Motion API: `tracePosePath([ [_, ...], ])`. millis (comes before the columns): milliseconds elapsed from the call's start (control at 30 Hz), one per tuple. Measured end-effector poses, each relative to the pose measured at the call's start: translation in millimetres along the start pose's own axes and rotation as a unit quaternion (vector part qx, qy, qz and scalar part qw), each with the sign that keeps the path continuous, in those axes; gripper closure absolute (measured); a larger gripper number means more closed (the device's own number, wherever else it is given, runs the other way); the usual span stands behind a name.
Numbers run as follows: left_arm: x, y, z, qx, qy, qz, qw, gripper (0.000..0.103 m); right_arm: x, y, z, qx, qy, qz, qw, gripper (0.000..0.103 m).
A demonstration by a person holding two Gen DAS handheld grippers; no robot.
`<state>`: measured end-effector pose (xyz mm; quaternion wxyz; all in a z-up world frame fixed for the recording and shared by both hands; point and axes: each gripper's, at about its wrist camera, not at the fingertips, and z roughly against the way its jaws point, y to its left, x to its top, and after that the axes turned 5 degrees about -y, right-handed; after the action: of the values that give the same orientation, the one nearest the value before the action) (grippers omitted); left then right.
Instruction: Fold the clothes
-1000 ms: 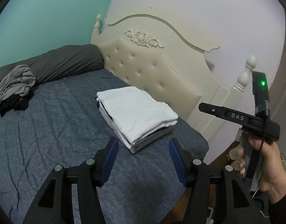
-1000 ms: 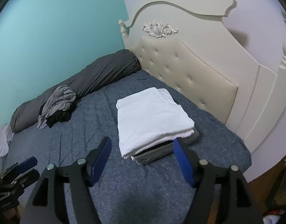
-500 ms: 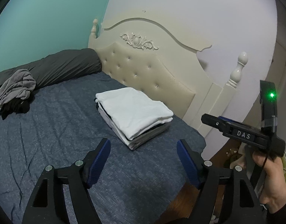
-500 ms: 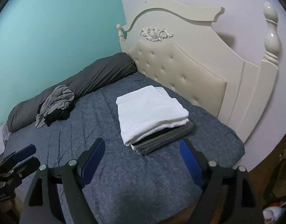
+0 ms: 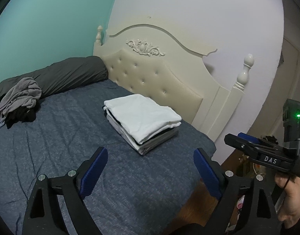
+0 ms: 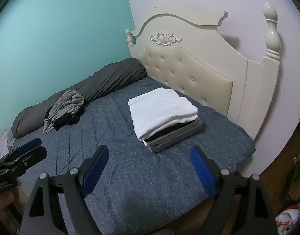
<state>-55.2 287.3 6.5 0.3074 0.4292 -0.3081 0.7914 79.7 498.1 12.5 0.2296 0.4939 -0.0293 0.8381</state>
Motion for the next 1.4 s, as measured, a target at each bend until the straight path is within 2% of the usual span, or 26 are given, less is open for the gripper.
tracePosePath([
  [433,-20,-3,13,-0.013,0.003,-0.006,0.9999,0.006,-31,-1,26,0.001,0.000,0.003,1.000,0.015],
  [600,-25,-5,18,-0.015,0.002,-0.009,0.9998,0.000,-41,-1,30,0.000,0.000,0.003,1.000,0.015],
  [1000,-35,-8,29,-0.032,0.007,0.000,0.9995,0.000,-59,-2,47,0.001,-0.003,-0.006,1.000,0.015],
  [1267,-41,-11,38,-0.028,0.005,-0.004,0.9996,0.000,-65,-1,56,-0.008,-0.008,-0.005,1.000,0.014],
  [1400,-43,-10,42,-0.024,0.004,-0.006,0.9997,0.000,-70,0,59,-0.015,-0.010,-0.004,1.000,0.010],
])
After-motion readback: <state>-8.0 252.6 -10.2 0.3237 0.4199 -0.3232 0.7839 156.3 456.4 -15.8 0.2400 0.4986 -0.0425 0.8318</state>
